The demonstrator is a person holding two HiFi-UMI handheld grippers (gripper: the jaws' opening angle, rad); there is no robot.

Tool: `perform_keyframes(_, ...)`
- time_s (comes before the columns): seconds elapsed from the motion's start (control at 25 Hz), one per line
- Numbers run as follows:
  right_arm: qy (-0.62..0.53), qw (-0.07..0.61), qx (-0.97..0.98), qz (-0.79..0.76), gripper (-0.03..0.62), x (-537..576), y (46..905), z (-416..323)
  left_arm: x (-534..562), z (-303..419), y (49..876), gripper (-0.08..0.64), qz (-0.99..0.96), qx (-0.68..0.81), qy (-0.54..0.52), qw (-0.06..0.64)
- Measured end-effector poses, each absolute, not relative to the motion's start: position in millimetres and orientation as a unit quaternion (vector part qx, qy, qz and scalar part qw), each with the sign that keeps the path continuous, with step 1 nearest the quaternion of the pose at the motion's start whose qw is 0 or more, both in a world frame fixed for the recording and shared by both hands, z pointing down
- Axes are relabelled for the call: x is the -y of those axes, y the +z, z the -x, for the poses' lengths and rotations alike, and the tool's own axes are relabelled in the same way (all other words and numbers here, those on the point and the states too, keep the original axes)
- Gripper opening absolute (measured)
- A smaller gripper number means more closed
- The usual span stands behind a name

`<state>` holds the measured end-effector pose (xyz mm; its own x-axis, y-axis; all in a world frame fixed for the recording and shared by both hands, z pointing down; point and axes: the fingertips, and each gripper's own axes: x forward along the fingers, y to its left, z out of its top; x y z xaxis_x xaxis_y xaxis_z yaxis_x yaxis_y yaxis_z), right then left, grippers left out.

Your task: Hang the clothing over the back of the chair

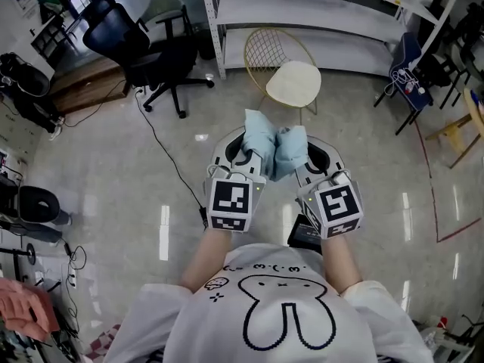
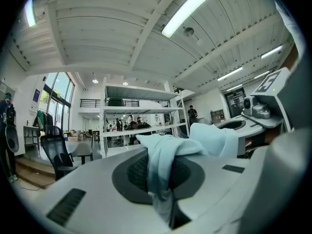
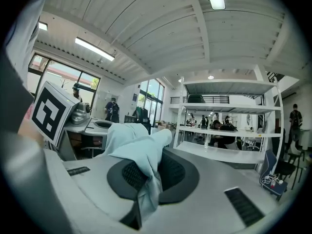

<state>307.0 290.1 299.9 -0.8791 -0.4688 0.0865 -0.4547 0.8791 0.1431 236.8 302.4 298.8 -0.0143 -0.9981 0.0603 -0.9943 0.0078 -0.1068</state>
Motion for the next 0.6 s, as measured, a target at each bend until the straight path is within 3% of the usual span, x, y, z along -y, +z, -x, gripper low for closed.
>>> perform_keyframes(0.6,-0.071,0.066,0.954,-0.283,0.037,-231.0,295.8,-180.6,-240.0,-105.5,294.2,0.037,0.734,-0.677,-0.051,0.032)
